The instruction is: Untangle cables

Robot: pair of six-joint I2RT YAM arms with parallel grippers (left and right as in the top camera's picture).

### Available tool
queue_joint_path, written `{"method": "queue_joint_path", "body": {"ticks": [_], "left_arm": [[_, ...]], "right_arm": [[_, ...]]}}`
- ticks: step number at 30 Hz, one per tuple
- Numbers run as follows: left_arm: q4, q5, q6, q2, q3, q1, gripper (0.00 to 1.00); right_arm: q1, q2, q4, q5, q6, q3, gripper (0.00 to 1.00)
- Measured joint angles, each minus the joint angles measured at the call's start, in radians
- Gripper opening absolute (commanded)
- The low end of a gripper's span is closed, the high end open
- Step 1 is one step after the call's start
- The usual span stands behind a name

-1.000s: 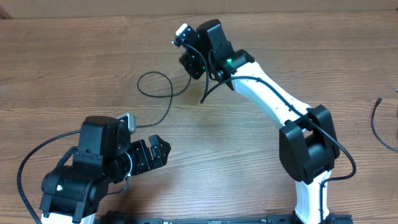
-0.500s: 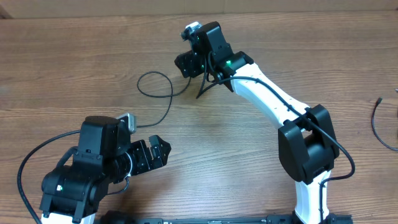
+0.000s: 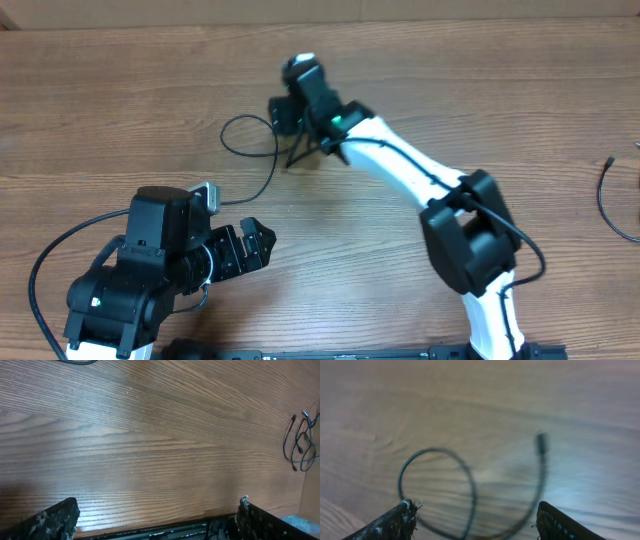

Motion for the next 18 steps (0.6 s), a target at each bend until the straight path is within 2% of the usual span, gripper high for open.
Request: {"method": "queue_joint_path", "body": {"ticks": [6, 15, 18], "left_arm": [[-0.010, 0.000, 0.000, 0.000, 0.000, 0.000, 0.99], [-0.012, 0.001, 0.000, 0.000, 0.000, 0.000, 1.00], [-0.015, 0.001, 0.000, 0.000, 0.000, 0.000, 1.00]], "right_arm": [[0.061, 0.064, -0.017, 0.064, 0.072, -0.001, 0.75], [0.053, 0.105, -0.046, 0.153, 0.126, -0.002, 0.77], [0.053, 0.114, -0.034, 0.164, 0.129, -0.002, 0.66]]}}
